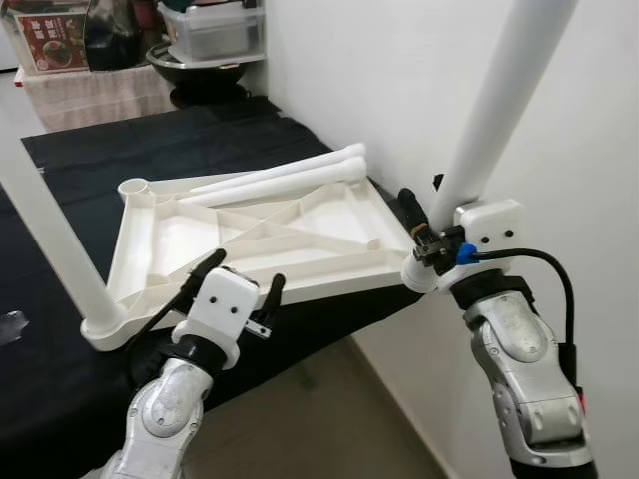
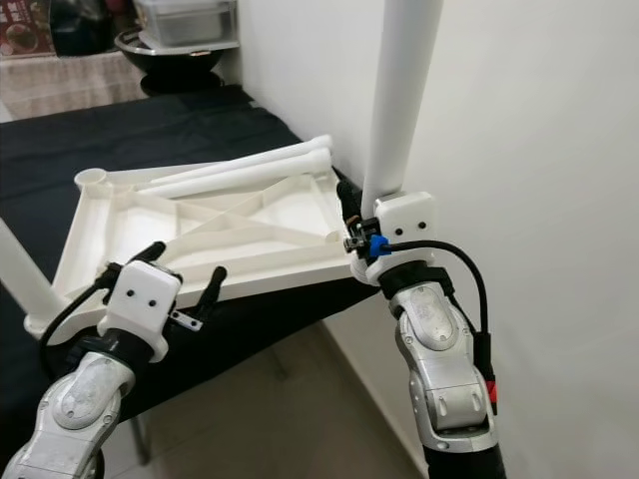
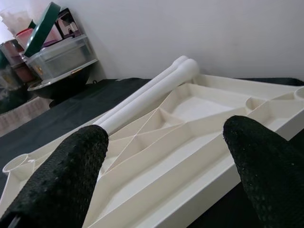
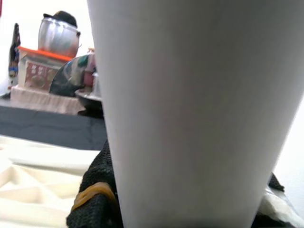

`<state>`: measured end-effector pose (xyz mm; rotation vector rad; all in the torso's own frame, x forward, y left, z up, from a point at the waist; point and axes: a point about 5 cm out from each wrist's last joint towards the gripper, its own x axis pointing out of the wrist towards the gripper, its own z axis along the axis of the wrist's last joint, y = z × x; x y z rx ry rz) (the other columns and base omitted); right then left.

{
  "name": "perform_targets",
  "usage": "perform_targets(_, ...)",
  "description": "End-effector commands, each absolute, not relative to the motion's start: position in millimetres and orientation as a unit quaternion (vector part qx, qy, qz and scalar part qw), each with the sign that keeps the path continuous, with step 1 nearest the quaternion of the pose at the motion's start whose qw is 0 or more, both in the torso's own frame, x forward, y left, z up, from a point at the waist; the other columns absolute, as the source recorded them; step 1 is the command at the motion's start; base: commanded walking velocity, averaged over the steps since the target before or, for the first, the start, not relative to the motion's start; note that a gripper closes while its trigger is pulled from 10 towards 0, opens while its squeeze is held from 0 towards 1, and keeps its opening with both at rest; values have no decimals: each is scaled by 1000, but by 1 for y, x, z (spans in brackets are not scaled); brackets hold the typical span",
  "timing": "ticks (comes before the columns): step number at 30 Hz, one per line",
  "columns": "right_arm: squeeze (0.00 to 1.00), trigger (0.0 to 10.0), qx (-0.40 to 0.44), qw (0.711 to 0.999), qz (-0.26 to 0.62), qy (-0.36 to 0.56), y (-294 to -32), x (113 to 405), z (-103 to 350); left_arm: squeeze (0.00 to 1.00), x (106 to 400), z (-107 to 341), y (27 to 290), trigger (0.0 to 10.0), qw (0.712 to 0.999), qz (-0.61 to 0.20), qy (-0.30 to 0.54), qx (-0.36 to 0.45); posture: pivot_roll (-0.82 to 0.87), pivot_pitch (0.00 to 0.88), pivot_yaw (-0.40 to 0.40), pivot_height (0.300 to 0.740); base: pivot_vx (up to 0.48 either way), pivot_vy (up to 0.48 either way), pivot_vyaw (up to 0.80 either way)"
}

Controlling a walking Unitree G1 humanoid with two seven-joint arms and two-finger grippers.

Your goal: Building children table

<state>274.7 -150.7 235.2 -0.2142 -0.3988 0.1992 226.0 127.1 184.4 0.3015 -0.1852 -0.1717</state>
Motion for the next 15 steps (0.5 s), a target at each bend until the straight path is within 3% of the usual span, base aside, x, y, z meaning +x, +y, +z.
perform_targets(1, 0, 10000, -102, 970, 82, -203, -157, 276, 239, 0, 228, 180, 127, 10000, 984, -83, -77, 141, -17, 0, -54, 740, 326, -349, 0)
perform_targets(7, 0, 10000, -101, 969, 85, -210, -156, 278, 243, 0, 229, 180, 128, 10000, 983, -81, -75, 144, -16, 0, -57, 740, 349, -326, 0)
perform_targets(10, 0, 10000, -101, 969, 85, -211, -155, 278, 244, 0, 229, 180, 128, 10000, 984, -80, -76, 140, -15, 0, -57, 740, 364, 0, 0)
perform_targets(15, 0, 10000, -99, 968, 88, -213, -154, 280, 245, 0, 231, 184, 131, 10000, 987, -66, -81, 119, -15, 0, -55, 740, 0, 0, 0)
